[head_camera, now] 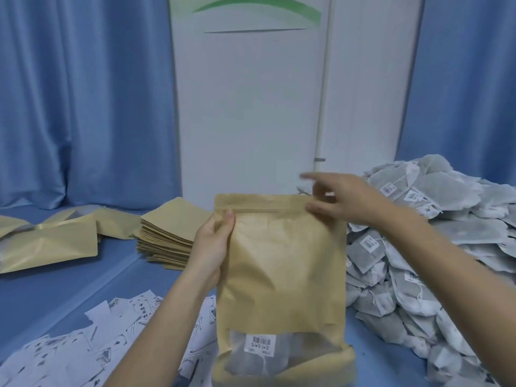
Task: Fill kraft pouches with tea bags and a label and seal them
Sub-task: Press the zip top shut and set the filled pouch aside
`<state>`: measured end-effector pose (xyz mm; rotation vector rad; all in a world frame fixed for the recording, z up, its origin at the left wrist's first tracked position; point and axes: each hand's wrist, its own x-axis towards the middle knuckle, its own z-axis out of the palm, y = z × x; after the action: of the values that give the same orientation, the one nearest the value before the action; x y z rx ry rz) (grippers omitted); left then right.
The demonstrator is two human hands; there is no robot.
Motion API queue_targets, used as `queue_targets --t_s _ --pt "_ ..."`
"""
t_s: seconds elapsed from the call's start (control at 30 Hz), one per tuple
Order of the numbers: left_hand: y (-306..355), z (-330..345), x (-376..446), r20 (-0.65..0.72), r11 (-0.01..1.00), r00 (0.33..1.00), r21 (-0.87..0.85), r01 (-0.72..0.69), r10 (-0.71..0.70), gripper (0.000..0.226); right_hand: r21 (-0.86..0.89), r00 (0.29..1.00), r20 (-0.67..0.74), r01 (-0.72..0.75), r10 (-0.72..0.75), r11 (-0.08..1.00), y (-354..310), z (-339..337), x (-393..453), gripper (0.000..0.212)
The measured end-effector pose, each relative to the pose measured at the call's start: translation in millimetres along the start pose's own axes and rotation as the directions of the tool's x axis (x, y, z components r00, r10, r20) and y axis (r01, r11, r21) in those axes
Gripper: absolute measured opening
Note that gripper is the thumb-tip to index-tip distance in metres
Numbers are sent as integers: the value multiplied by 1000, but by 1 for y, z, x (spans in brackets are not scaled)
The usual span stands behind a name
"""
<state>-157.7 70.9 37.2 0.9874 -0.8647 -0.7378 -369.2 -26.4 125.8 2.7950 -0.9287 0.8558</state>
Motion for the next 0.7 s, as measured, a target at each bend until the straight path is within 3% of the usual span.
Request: queue_targets --t_s 0.1,0.23,0.3,0.4,0.6,0.7 --pt "-7 10 -1 15 993 999 104 -53 52 32 32 995 85 44 -47 999 -24 16 13 44" --pt "-5 17 -5 113 999 993 21 -28 25 22 122 991 128 16 -31 992 -41 23 30 17" --pt "-1 14 -6 144 999 990 -37 7 -1 21 155 992 118 23 -42 988 -42 21 33 25" --pt "8 8 -3 98 998 993 6 -63 62 19 213 997 62 27 -41 977 -42 21 33 13" --pt "9 13 -2 -9 961 967 114 -252 255 10 209 995 83 45 -64 977 -54 21 39 43" --pt "9 16 -3 -17 945 956 153 -288 293 11 228 996 46 70 -82 971 -61 21 38 33"
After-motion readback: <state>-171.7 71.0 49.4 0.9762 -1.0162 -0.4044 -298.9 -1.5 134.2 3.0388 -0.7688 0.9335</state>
